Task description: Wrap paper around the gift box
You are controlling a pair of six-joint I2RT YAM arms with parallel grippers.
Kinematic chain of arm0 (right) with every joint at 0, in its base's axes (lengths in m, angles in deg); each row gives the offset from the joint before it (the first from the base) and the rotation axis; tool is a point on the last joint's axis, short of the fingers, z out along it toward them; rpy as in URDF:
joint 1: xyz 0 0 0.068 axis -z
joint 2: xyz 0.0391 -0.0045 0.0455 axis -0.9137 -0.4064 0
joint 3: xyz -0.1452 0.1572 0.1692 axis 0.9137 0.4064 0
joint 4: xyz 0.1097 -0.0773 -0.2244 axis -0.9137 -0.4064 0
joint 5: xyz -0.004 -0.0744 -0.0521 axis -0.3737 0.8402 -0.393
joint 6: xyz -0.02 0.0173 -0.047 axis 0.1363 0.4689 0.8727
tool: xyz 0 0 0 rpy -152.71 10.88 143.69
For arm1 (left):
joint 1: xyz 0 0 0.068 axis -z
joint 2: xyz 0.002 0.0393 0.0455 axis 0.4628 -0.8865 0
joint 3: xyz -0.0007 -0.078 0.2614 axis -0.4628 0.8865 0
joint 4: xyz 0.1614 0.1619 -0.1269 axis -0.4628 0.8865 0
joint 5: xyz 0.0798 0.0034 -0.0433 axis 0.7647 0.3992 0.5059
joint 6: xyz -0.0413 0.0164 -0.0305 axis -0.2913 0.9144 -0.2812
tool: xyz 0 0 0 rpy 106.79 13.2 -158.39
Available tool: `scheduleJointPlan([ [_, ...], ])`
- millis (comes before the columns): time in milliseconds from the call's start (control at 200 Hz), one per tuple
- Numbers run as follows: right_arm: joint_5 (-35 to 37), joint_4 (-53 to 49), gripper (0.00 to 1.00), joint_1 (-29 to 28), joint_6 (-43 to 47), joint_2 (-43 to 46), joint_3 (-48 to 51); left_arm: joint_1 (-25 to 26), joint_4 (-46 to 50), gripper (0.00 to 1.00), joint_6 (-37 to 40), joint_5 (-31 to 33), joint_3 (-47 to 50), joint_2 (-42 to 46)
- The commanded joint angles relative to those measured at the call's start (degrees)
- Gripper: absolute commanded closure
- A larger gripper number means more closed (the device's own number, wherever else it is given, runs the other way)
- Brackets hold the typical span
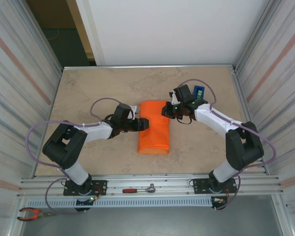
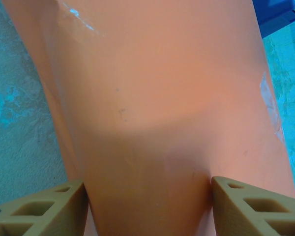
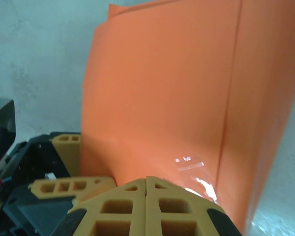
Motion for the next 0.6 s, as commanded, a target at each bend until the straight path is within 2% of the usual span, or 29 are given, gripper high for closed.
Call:
scheduleJointPlan([
  [0, 2.09, 6.79, 1.0, -0.52, -4.53, -1.54, 3.0, 0.3, 9.7, 0.37, -0.31, 3.99, 3.07, -2.57],
  [291, 2.58, 13.76, 1.0, -0.97, -7.5, -2.35, 10.83, 0.26, 10.2, 0.36, 0.01, 3.81, 2.41, -2.22],
  [451, 1.87, 12.76, 1.0, -0.73, -7.34, -0.66, 9.88, -0.3, 12.04, 0.34, 1.46, 3.13, 0.87, -0.15],
  [596, 1.14, 10.91, 1.0, 0.62, -7.05, 2.47, 7.91, -3.03, 12.32, 0.28, 3.36, -1.31, -1.17, 2.8],
])
